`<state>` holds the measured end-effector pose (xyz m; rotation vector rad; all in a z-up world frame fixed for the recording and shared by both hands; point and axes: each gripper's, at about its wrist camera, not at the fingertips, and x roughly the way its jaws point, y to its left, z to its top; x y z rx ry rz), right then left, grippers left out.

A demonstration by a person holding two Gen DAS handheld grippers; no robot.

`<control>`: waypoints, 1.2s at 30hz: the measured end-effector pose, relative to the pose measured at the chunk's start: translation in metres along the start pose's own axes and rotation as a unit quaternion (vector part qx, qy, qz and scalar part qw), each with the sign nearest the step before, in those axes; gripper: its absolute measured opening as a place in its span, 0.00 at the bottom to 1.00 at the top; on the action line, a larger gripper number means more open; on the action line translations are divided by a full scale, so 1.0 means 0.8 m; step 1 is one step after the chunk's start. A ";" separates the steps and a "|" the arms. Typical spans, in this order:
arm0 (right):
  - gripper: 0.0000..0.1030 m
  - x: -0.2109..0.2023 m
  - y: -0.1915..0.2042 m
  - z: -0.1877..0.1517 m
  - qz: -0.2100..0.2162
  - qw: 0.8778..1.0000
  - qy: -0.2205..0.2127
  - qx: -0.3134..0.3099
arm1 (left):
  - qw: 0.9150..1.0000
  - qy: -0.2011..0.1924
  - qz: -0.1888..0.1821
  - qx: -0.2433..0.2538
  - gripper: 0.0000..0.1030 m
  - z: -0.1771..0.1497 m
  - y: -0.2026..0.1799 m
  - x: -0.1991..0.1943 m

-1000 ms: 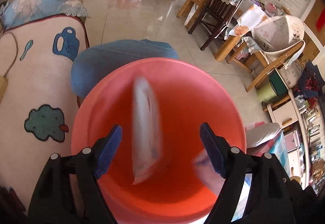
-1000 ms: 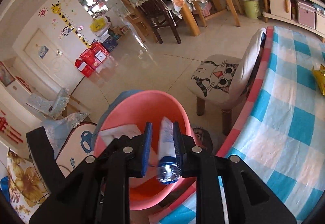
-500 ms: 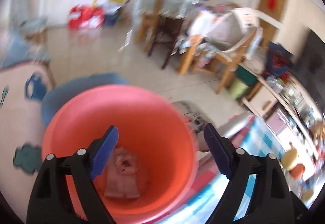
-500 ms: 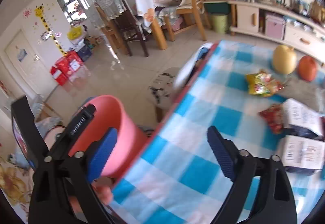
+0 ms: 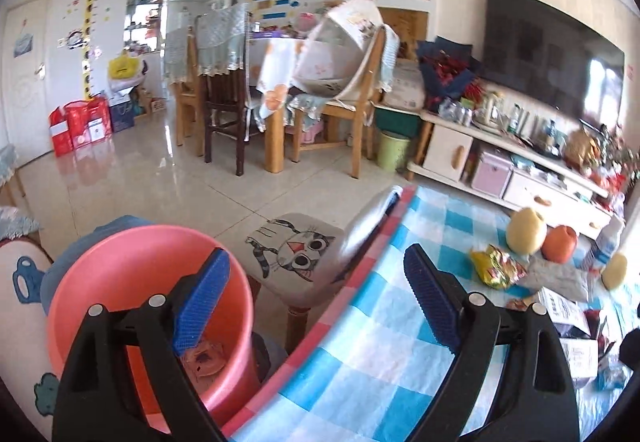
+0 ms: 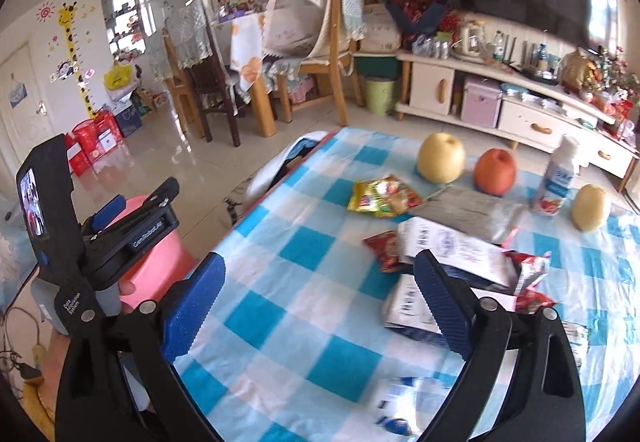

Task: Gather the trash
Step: 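Move both tools back over the table toward the remaining trash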

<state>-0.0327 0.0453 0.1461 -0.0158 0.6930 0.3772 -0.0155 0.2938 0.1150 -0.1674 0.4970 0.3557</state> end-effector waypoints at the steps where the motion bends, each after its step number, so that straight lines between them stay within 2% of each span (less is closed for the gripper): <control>1: 0.92 -0.003 -0.010 -0.001 -0.007 1.000 -0.005 0.002 | 1.000 0.004 -0.007 0.008 0.87 0.000 -0.006 0.000; 9: 0.94 -0.032 -0.081 -0.006 -0.058 0.998 -0.037 0.011 | 0.997 0.026 -0.053 0.056 0.87 -0.009 -0.051 -0.001; 20: 0.95 -0.054 -0.172 -0.004 -0.077 0.994 -0.037 0.062 | 0.986 0.055 -0.130 0.089 0.87 -0.017 -0.121 0.017; 25: 0.95 -0.051 -0.196 -0.006 -0.089 0.992 -0.007 0.090 | 0.980 0.084 -0.163 0.080 0.87 -0.019 -0.160 0.046; 29: 0.95 -0.040 -0.203 -0.011 -0.084 0.992 0.027 0.092 | 0.978 0.091 -0.161 0.096 0.87 -0.016 -0.195 0.075; 31: 0.95 -0.037 -0.204 -0.013 -0.083 0.992 0.037 0.086 | 0.974 0.108 -0.177 0.093 0.87 -0.013 -0.208 0.092; 36: 0.95 -0.036 -0.209 -0.016 -0.065 0.992 0.044 0.094 | 0.968 0.149 -0.178 0.099 0.87 -0.012 -0.239 0.140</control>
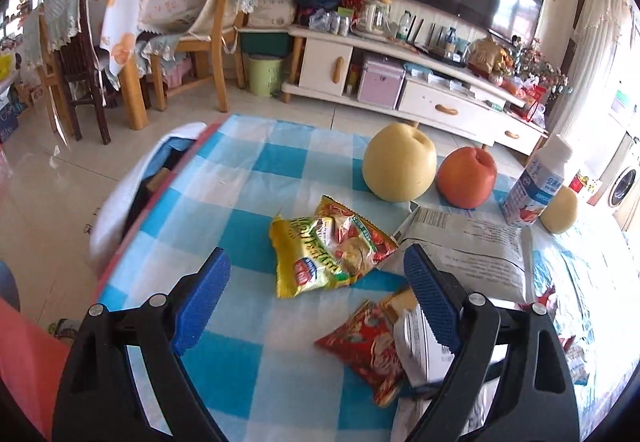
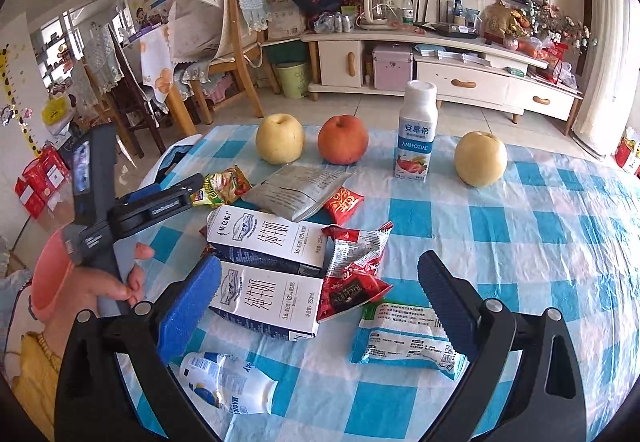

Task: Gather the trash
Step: 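Move both tools back over the table toward the remaining trash, then grasp the yellow snack bag with the left tool and lift it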

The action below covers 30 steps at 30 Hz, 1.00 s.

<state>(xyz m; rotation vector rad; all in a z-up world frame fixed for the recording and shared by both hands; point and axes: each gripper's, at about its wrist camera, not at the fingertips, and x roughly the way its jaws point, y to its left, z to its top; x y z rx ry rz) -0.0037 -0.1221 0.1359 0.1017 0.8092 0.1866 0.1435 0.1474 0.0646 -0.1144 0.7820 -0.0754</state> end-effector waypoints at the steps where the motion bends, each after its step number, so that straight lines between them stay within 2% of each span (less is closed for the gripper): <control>1: 0.95 0.001 -0.001 0.001 0.004 1.000 0.003 0.002 | 1.000 0.006 0.000 0.001 0.87 0.005 -0.002 0.009; 6: 0.95 0.000 -0.002 -0.001 0.023 1.000 0.009 0.004 | 1.000 0.022 0.007 -0.002 0.87 0.027 -0.004 0.041; 10: 0.95 -0.003 0.001 0.000 0.036 0.999 0.009 0.003 | 0.999 0.044 0.014 -0.023 0.87 0.036 0.005 0.067; 15: 0.95 -0.003 -0.002 0.000 0.034 0.999 0.011 0.007 | 0.997 0.065 0.033 -0.022 0.86 0.042 0.007 0.093; 18: 0.95 0.003 -0.007 0.002 0.032 0.999 0.023 0.016 | 0.996 0.080 0.024 -0.029 0.69 0.038 0.011 0.103; 19: 0.95 0.004 -0.009 0.002 0.031 0.999 0.024 0.020 | 0.995 0.088 0.015 -0.039 0.65 0.035 0.014 0.105; 21: 0.95 0.005 -0.013 0.003 0.030 0.999 0.027 0.028 | 0.995 0.096 0.020 -0.031 0.59 0.029 0.012 0.109; 25: 0.95 0.006 -0.018 0.005 0.021 0.999 0.030 0.030 | 0.995 0.095 0.011 -0.018 0.50 0.019 0.006 0.100; 30: 0.95 0.010 -0.033 0.008 0.004 0.998 0.037 0.045 | 0.995 0.101 -0.010 0.006 0.48 -0.005 -0.007 0.078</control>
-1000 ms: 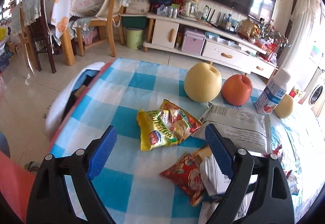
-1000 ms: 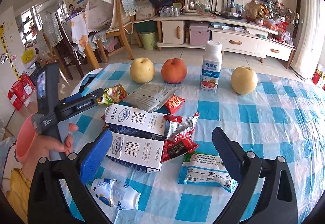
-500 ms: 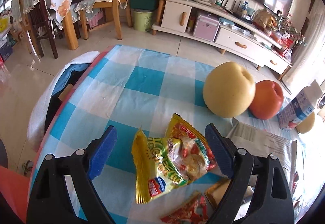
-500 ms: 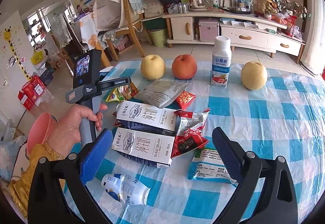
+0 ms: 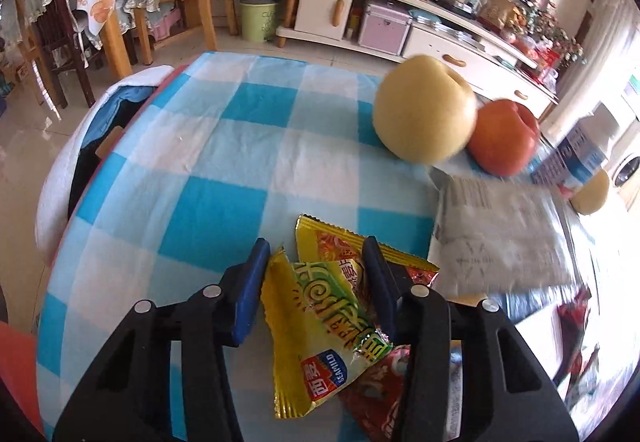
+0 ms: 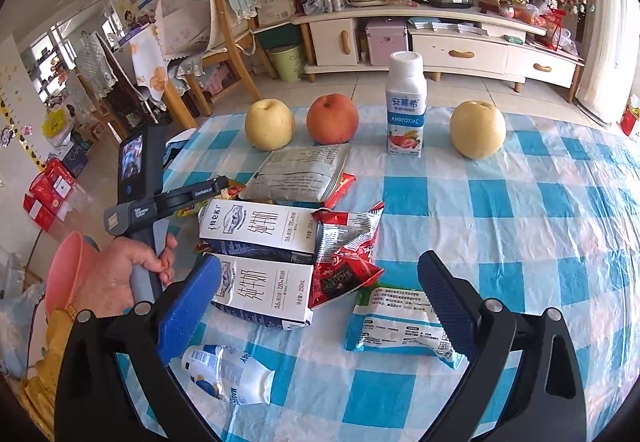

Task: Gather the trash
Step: 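Grasp the yellow snack bag with the left tool and lift it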

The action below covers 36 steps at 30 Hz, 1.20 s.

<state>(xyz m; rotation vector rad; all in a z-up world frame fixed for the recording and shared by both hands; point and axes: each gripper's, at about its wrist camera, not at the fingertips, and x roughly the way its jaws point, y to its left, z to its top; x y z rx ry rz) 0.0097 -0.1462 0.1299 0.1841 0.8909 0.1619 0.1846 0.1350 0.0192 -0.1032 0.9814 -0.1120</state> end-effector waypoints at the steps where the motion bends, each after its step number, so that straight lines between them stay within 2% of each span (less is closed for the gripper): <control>1: 0.95 0.000 -0.003 0.000 -0.001 1.000 0.000 0.005 | 1.000 0.004 -0.003 0.007 0.48 -0.006 -0.003 -0.004; 12: 0.95 -0.002 -0.003 -0.005 -0.014 1.000 0.004 -0.017 | 0.997 0.022 -0.050 0.057 0.49 -0.093 -0.039 -0.061; 15: 0.95 0.000 -0.001 -0.008 -0.014 1.000 0.012 -0.022 | 0.996 0.026 -0.065 0.060 0.59 -0.112 -0.042 -0.078; 17: 0.95 0.002 -0.004 -0.009 -0.013 1.000 0.018 -0.020 | 0.995 0.010 -0.073 0.071 0.67 -0.121 -0.042 -0.096; 19: 0.95 0.003 -0.009 -0.010 -0.014 0.999 0.025 -0.016 | 0.993 -0.012 -0.082 0.088 0.80 -0.126 -0.041 -0.116; 22: 0.95 0.002 -0.017 -0.013 -0.009 0.999 0.035 -0.010 | 0.988 -0.036 -0.099 0.114 0.82 -0.132 -0.042 -0.134; 25: 0.95 -0.002 -0.012 -0.020 0.030 0.998 0.053 -0.020 | 0.986 -0.020 -0.107 0.128 0.83 -0.136 -0.046 -0.124; 30: 0.95 -0.012 0.032 -0.052 0.115 0.983 0.082 -0.120 | 0.987 0.007 -0.076 0.145 0.82 -0.142 -0.052 -0.091; 36: 0.95 -0.013 0.087 -0.116 0.154 0.951 0.125 -0.237 | 0.989 0.004 -0.053 0.141 0.75 -0.146 -0.054 -0.087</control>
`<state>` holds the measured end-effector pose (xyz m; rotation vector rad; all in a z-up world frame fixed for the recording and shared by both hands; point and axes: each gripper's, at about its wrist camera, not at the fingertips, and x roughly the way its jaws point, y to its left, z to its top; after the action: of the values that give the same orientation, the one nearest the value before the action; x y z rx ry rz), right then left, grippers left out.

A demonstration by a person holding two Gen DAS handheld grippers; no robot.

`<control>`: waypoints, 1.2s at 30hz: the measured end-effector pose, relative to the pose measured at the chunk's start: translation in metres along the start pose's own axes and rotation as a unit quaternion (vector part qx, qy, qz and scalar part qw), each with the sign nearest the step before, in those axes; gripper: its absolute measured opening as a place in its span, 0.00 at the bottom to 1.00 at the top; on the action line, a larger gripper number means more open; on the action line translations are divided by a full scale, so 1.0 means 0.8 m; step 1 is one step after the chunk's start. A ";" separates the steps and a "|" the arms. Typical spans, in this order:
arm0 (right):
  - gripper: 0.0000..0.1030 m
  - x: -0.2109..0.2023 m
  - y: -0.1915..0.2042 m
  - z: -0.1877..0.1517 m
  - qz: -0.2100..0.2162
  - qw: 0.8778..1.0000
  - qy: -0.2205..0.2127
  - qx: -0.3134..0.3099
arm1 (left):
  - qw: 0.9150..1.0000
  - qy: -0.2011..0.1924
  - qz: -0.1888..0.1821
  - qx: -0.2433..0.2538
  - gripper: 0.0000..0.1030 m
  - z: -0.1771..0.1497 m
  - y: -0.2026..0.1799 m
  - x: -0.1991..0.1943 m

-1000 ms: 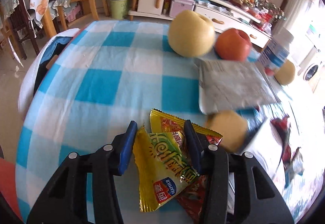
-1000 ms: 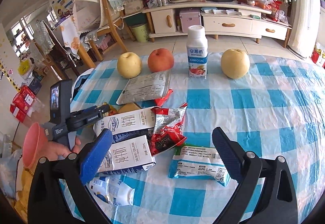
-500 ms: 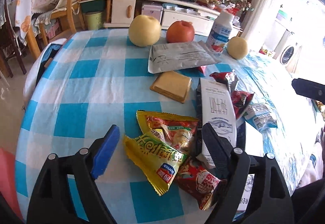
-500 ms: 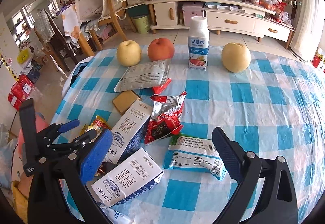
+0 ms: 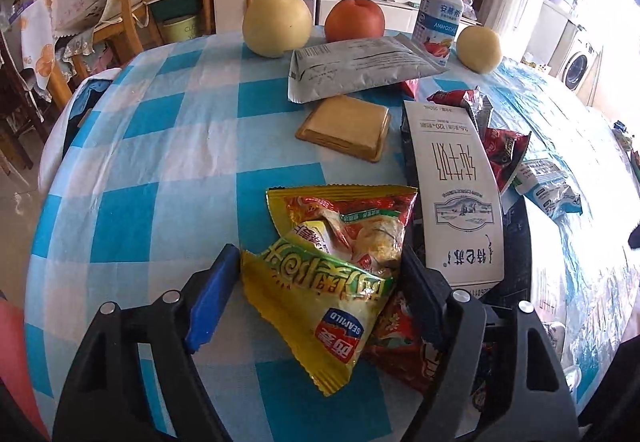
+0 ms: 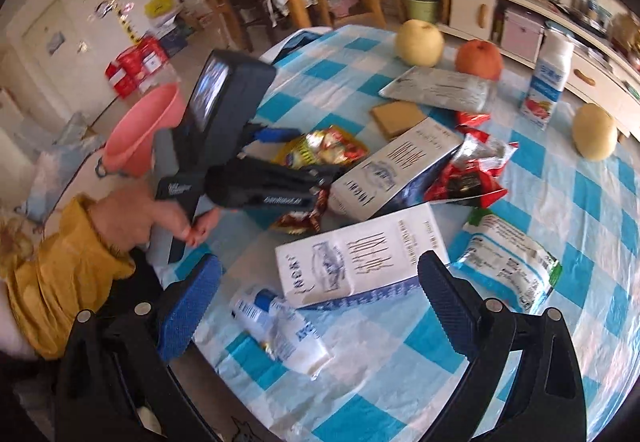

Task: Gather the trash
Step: 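Grasp the yellow snack bag with the left tool and lift it, then grasp the crumpled white yogurt bottle with the right tool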

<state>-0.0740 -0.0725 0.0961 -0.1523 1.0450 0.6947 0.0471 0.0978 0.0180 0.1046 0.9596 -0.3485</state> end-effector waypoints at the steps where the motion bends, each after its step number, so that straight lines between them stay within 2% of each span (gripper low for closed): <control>1: 0.94 0.006 0.010 -0.005 0.004 1.000 0.008 -0.013 | 1.000 -0.001 0.003 0.000 0.74 -0.002 -0.001 0.000; 5: 0.93 0.027 0.046 -0.025 0.010 0.996 0.047 -0.076 | 1.000 -0.003 0.013 0.005 0.70 -0.005 -0.004 -0.002; 9: 0.80 0.047 0.063 -0.042 -0.003 0.991 0.077 -0.112 | 1.000 -0.005 0.013 -0.005 0.65 -0.008 0.000 -0.007; 12: 0.80 0.062 0.071 -0.049 -0.031 0.986 0.091 -0.134 | 1.000 -0.007 0.016 -0.009 0.63 -0.010 0.001 -0.009; 17: 0.80 0.076 0.079 -0.059 -0.060 0.979 0.099 -0.166 | 0.999 -0.010 0.018 -0.029 0.60 -0.016 0.003 -0.017; 18: 0.78 0.078 0.080 -0.060 -0.063 0.979 0.101 -0.168 | 0.999 -0.011 0.019 -0.034 0.59 -0.018 0.005 -0.019; 20: 0.65 0.082 0.082 -0.062 -0.064 0.977 0.105 -0.174 | 0.999 -0.014 0.020 -0.045 0.58 -0.020 0.008 -0.024; 23: 0.65 0.083 0.082 -0.061 -0.062 0.978 0.100 -0.174 | 0.998 -0.022 0.018 -0.061 0.52 -0.025 0.014 -0.034; 24: 0.64 0.083 0.082 -0.060 -0.062 0.978 0.099 -0.174 | 0.997 -0.028 0.016 -0.065 0.46 -0.026 0.016 -0.039; 27: 0.62 0.082 0.082 -0.058 -0.060 0.979 0.096 -0.170 | 0.996 -0.027 0.010 -0.082 0.45 -0.032 0.024 -0.040; 29: 0.57 0.078 0.083 -0.055 -0.059 0.980 0.088 -0.166 | 0.996 -0.028 0.010 -0.080 0.45 -0.032 0.023 -0.040; 30: 0.42 0.074 0.081 -0.050 -0.055 0.982 0.081 -0.159 | 0.996 -0.027 0.010 -0.079 0.45 -0.032 0.023 -0.040; 31: 0.34 0.073 0.075 -0.042 -0.045 0.986 0.073 -0.146 | 0.996 -0.026 0.009 -0.080 0.45 -0.032 0.024 -0.040; 33: 0.32 0.073 0.069 -0.036 -0.044 0.987 0.075 -0.134 | 0.997 -0.025 0.008 -0.079 0.46 -0.032 0.024 -0.040; 35: 0.32 0.075 0.071 -0.035 -0.045 0.988 0.074 -0.131 | 0.997 -0.021 0.011 -0.076 0.51 -0.033 0.024 -0.038; 36: 0.32 0.076 0.072 -0.033 -0.046 0.988 0.074 -0.131 | 0.997 -0.018 0.016 -0.074 0.58 -0.032 0.024 -0.037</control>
<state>-0.1089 -0.0116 0.0432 -0.4833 1.0777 0.7426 0.0179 0.1293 0.0257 -0.0215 0.9438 -0.2478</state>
